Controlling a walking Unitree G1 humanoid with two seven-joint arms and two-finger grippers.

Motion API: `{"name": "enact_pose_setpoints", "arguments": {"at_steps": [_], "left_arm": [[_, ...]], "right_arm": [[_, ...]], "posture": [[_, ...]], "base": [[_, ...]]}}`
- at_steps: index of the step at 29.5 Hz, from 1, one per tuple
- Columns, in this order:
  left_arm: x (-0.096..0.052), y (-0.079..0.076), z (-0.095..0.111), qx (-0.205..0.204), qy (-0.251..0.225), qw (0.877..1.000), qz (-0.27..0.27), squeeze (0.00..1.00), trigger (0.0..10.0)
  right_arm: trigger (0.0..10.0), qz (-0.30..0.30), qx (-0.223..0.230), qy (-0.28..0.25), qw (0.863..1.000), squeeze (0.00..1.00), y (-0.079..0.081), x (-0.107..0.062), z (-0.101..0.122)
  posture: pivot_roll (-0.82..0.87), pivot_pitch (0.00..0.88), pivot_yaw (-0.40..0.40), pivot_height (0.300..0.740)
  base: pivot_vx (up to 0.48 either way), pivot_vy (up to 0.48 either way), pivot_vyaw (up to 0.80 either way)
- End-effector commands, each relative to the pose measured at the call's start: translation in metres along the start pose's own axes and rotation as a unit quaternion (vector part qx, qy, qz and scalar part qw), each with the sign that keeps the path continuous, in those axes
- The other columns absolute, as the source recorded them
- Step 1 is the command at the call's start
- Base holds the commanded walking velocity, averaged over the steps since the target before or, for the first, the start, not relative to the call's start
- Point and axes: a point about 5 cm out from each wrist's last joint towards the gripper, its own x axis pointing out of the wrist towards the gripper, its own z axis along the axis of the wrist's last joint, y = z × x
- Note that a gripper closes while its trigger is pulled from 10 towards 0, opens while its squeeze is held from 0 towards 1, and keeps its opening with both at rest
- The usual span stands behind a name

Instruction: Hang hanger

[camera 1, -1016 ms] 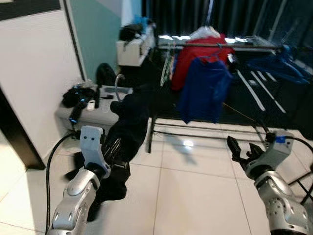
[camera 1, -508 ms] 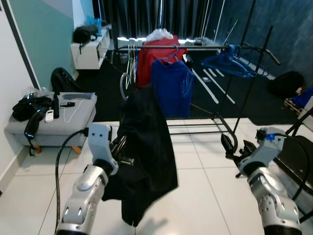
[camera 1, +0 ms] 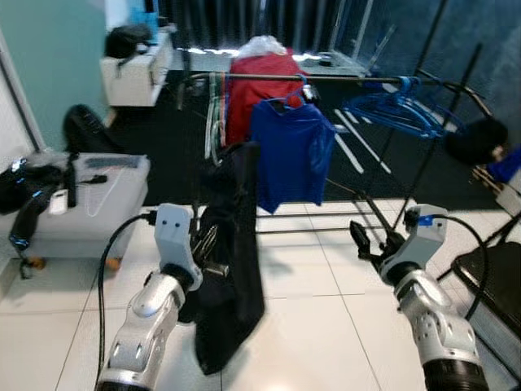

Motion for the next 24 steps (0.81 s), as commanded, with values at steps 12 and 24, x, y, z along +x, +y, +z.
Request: {"name": "enact_pose_setpoints", "arguments": {"at_steps": [12, 24], "left_arm": [[0.010, -0.013, 0.007, 0.041, 0.031, 0.998, 0.024, 0.00, 10.0], [0.015, 0.006, 0.002, 0.065, 0.105, 0.983, 0.135, 0.00, 10.0]], "right_arm": [[10.0, 0.000, -0.008, -0.028, 1.000, 0.00, -0.008, -0.004, 0.009], [10.0, 0.013, 0.002, -0.035, 0.999, 0.00, -0.001, -0.001, 0.009]], "posture": [[-0.08, 0.000, -0.037, 0.740], [-0.09, 0.000, -0.029, 0.740]], "base": [[0.480, 0.000, -0.47], [0.480, 0.000, 0.00]]}}
